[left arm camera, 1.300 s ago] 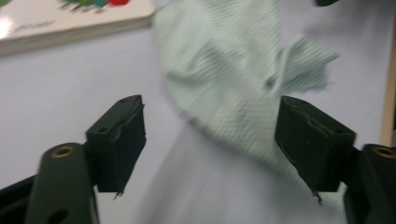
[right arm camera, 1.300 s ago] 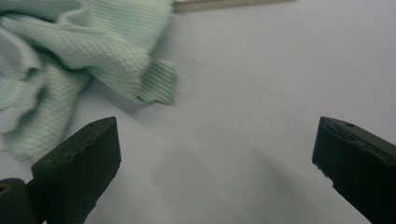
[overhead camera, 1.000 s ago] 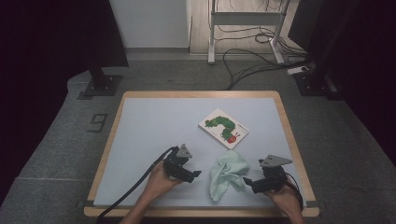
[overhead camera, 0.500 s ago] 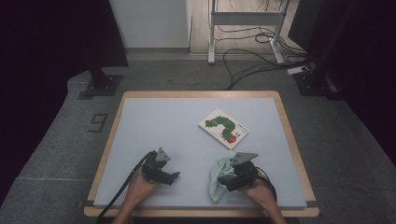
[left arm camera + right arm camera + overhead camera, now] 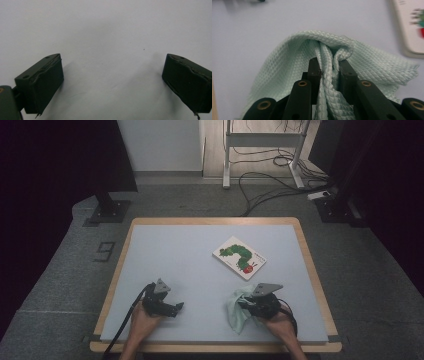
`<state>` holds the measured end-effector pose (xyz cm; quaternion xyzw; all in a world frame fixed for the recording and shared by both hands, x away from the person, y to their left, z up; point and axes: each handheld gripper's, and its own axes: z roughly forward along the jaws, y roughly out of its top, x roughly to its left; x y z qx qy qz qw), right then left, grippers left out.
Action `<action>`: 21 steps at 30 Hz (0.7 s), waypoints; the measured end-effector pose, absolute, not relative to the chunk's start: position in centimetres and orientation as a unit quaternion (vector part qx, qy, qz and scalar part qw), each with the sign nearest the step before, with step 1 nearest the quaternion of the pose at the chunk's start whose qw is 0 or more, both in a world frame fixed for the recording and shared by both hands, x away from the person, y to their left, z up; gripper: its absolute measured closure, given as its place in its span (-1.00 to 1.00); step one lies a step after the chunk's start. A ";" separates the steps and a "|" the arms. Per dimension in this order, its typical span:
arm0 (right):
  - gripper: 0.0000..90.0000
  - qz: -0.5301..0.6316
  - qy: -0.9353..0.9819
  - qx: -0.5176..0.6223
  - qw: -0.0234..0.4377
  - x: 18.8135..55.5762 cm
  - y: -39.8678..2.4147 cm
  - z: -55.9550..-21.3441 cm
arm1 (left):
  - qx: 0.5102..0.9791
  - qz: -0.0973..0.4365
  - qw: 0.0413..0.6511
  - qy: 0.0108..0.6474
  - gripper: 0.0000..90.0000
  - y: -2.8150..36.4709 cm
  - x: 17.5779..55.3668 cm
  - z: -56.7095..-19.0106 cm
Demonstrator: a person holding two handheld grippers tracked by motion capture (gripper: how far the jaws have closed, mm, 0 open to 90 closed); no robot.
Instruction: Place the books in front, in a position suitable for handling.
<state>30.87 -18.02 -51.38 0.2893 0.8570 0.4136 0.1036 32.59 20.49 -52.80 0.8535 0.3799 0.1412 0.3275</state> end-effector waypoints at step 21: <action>0.59 0.365 0.800 0.440 0.184 29.4 -30.9 -51.0 | 0.853 0.142 0.328 0.381 -0.93 20.5 32.6 -52.8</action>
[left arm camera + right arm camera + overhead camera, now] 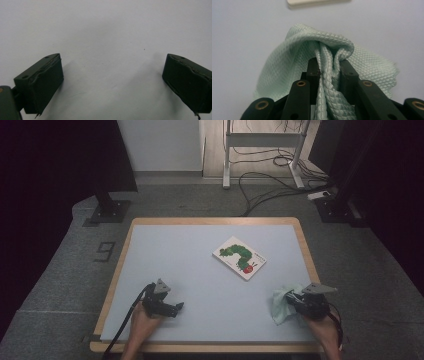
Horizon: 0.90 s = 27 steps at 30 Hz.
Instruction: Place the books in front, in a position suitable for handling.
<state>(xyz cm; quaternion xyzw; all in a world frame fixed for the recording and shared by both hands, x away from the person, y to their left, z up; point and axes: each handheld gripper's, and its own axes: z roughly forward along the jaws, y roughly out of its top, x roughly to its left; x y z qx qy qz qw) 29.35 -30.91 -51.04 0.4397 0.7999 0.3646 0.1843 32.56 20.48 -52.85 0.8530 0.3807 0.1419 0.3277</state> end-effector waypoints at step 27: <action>-0.70 0.381 0.803 0.422 0.180 30.1 -29.8 -48.2 | 0.856 0.136 0.327 0.377 -0.97 20.4 32.7 -52.8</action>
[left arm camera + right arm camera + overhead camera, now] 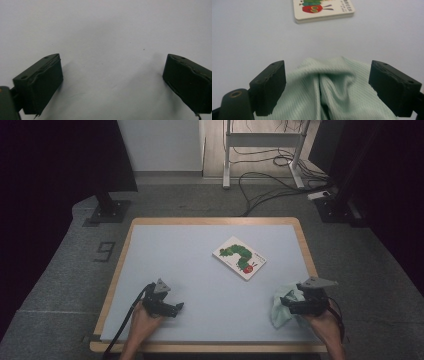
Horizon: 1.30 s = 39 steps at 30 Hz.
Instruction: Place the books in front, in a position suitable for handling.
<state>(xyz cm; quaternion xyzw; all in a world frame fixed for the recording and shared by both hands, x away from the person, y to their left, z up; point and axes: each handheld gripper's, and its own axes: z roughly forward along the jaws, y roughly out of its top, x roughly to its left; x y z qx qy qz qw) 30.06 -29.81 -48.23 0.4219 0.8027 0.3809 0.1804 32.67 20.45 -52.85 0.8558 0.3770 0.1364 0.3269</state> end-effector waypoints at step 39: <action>-1.00 0.349 0.834 0.390 0.176 40.4 -19.6 -47.5 | 0.858 0.137 0.324 0.374 -1.00 20.4 32.7 -52.9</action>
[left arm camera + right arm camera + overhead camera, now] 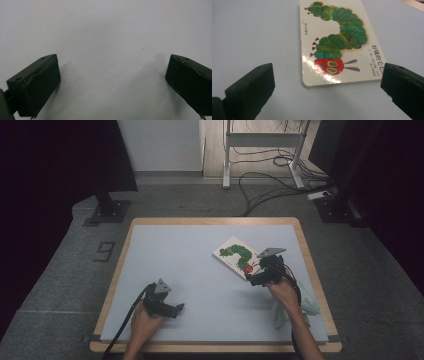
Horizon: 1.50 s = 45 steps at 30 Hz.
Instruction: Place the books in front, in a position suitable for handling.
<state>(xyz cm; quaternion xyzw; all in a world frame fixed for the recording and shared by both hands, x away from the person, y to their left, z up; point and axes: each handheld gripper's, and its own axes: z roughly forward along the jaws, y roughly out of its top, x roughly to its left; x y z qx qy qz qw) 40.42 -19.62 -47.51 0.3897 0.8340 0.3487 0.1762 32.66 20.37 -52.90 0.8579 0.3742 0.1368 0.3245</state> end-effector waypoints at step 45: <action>-1.00 0.384 0.823 0.402 0.113 49.2 -20.5 -53.1 | 0.858 0.137 0.325 0.374 -1.00 20.4 32.7 -52.9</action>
